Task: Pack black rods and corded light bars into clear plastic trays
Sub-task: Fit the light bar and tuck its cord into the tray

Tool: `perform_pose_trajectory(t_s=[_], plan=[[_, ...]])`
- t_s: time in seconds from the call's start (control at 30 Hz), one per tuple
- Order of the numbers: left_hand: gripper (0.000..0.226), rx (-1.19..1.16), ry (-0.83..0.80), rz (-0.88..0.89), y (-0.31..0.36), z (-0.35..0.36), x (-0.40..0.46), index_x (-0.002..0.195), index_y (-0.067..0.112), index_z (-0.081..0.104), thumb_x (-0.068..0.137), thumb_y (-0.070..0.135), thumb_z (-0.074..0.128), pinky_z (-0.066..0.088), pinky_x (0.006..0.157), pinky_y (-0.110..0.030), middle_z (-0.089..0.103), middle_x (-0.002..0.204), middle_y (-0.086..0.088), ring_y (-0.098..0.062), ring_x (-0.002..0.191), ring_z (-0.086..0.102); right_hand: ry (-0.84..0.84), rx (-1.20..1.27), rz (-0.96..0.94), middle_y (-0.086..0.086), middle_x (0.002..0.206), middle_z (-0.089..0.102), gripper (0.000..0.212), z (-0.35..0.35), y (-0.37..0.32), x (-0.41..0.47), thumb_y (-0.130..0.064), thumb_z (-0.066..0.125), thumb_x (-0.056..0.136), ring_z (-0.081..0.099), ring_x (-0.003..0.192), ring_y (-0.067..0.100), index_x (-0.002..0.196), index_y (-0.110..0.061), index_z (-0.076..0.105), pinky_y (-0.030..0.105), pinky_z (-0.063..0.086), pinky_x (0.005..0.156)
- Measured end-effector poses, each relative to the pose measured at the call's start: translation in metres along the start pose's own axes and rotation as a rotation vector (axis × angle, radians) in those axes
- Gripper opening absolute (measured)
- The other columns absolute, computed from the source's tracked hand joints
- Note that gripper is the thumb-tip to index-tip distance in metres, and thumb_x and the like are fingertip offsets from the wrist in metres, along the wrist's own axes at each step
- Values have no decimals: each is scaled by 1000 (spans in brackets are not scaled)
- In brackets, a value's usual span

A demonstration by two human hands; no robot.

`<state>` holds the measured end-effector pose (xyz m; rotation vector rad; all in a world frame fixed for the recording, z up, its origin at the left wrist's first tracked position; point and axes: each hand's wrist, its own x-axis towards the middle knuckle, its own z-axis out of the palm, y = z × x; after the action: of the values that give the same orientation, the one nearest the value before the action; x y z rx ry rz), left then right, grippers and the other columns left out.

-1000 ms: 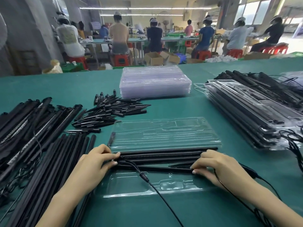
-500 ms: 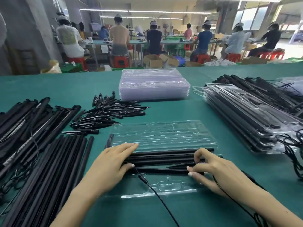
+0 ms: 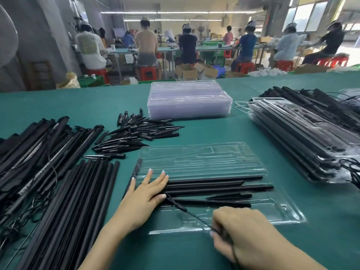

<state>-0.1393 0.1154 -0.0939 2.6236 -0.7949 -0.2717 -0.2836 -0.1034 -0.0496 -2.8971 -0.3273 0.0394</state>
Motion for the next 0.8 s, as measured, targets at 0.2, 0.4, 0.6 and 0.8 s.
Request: perform_pose_trajectory(t_s=[0.2, 0.4, 0.6, 0.8], plan=[[52, 15, -49, -11, -4, -1, 6, 147, 44, 6, 103, 34, 32, -15, 114, -40, -9, 140, 38, 3, 133, -25, -171, 411, 213, -10, 50, 57, 13, -34, 49, -18, -18, 55, 82, 44, 47, 4, 78, -30, 51, 21, 39, 57], [51, 5, -52, -23, -3, -1, 9, 147, 43, 9, 103, 34, 34, -15, 115, -42, -9, 140, 36, 2, 135, -21, -44, 368, 239, -17, 67, 67, 26, -21, 39, -35, -57, 57, 83, 57, 58, 0, 78, -31, 58, 19, 47, 63], [50, -17, -41, -25, -4, -3, 7, 147, 41, 16, 102, 33, 36, -13, 115, -45, -6, 141, 34, -1, 139, -17, -178, 245, 152, -18, 59, 55, 35, 8, -10, -32, -56, 56, 80, 47, 61, -2, 62, -27, 48, 13, 38, 60], [51, -80, -73, -35, 0, -7, 8, 147, 38, 22, 101, 30, 42, -14, 114, -45, -3, 142, 31, -7, 144, -12, -279, 1092, 112, 2, 85, 73, 32, -27, -2, -34, -35, 36, 103, 66, 92, 14, 84, -15, 51, 26, 49, 87]])
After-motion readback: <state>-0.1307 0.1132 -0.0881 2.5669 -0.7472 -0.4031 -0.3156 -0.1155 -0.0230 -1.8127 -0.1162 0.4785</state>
